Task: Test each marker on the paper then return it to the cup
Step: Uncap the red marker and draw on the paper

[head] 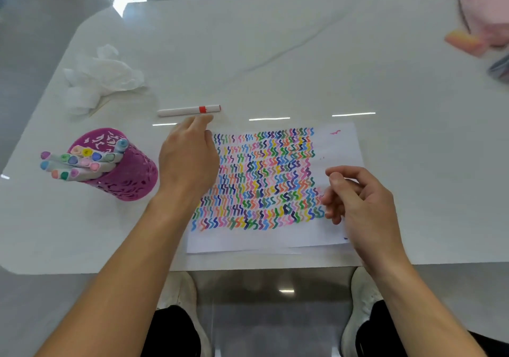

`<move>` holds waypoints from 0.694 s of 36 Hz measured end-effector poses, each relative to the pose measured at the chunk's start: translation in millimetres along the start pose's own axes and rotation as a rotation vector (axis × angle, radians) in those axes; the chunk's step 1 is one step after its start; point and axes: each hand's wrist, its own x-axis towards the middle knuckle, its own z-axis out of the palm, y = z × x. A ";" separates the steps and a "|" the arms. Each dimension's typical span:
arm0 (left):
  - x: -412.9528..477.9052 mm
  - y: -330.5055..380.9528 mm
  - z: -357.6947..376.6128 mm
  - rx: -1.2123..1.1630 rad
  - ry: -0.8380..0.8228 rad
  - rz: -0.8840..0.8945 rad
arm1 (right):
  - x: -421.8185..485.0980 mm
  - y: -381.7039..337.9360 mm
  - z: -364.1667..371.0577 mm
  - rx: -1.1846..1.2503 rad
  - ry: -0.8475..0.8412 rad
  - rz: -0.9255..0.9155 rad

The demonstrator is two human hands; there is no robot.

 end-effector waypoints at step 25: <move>29.7 -31.4 35.1 -0.006 0.160 -0.062 | 7.9 6.4 13.6 -0.007 -0.029 -0.010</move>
